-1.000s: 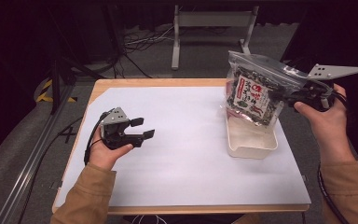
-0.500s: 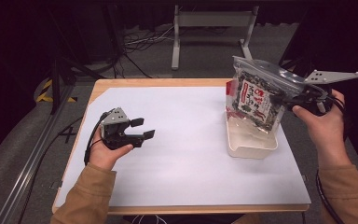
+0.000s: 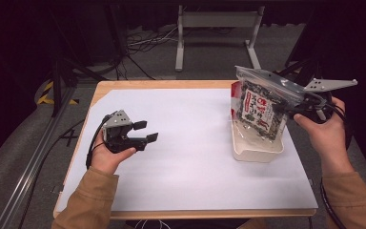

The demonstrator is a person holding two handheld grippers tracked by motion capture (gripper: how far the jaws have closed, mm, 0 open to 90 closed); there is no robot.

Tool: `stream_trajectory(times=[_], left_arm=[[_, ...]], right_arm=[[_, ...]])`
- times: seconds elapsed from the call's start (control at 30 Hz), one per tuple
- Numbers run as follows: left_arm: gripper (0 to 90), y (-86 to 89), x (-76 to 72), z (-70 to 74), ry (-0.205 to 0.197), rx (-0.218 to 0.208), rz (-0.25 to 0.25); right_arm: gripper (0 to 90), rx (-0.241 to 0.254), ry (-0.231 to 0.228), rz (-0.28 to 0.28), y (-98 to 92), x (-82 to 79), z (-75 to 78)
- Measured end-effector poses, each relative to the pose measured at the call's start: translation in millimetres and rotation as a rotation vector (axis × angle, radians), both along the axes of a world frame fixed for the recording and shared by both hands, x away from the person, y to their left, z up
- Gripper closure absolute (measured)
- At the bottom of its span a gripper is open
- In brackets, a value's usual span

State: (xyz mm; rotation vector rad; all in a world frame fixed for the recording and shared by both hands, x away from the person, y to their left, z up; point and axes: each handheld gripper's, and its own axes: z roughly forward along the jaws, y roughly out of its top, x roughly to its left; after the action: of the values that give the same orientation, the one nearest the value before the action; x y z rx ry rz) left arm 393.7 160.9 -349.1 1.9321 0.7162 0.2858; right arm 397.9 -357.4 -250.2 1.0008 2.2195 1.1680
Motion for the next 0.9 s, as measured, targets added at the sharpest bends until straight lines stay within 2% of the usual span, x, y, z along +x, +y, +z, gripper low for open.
stream_trajectory(times=[0.37, 0.9], left_arm=[[34.9, 0.3, 0.3, -0.8, 0.003, -0.002, 0.000], [34.6, -1.0, 0.5, -2.4, 0.013, 0.007, -0.001]], right_arm=[[75.7, -0.029, 0.009, 0.001, 6.1, -0.4, -13.9], [75.7, 0.005, 0.026, -0.017, -0.1, -3.6, -39.9]])
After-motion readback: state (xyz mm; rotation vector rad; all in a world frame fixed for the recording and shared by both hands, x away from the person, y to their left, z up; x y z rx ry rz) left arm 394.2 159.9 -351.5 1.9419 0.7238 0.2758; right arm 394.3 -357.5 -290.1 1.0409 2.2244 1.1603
